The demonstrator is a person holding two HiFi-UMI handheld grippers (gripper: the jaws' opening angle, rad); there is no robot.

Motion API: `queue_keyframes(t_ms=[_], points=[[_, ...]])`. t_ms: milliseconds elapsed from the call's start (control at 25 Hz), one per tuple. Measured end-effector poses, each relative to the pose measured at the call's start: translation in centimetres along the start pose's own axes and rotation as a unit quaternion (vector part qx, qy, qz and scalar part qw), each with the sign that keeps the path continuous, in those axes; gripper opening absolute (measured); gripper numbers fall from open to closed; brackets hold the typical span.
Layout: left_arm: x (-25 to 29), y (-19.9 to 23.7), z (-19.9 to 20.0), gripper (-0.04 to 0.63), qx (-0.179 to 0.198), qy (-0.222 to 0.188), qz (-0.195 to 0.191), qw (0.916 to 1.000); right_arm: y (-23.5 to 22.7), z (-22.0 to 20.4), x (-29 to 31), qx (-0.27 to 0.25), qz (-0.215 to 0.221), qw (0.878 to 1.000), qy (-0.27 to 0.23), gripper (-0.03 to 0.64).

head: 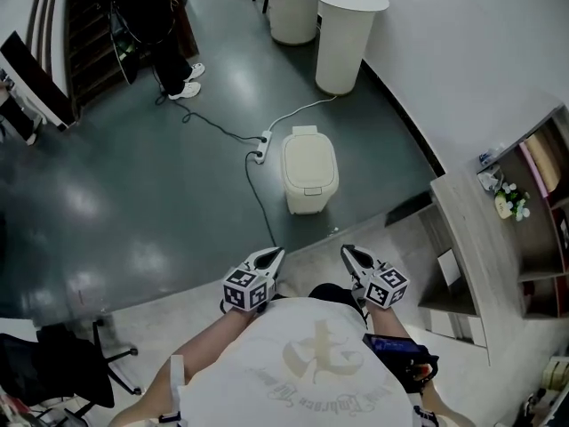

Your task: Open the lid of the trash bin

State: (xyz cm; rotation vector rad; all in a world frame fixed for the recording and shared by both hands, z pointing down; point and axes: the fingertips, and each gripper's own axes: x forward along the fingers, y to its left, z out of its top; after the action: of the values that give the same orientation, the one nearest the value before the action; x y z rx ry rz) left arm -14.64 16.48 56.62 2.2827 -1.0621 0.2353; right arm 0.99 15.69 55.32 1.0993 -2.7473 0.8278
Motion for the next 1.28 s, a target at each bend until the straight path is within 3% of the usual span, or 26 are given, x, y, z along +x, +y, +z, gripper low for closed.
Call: queue_keyframes(t_ms=[600,1280], points=[[0.1,2.3,-0.1,0.008,-0.023,-0.003,0.03,0.9993,-1.7,0.2,3.1,-0.001,0.009,1.0,0.024,0.005],[8.1,4.6,4.3,0.008,-0.026,0.014,0.042,0.9987,-9.6,4.7,7.2,0.0,0.012,0.999,0.043,0.005]])
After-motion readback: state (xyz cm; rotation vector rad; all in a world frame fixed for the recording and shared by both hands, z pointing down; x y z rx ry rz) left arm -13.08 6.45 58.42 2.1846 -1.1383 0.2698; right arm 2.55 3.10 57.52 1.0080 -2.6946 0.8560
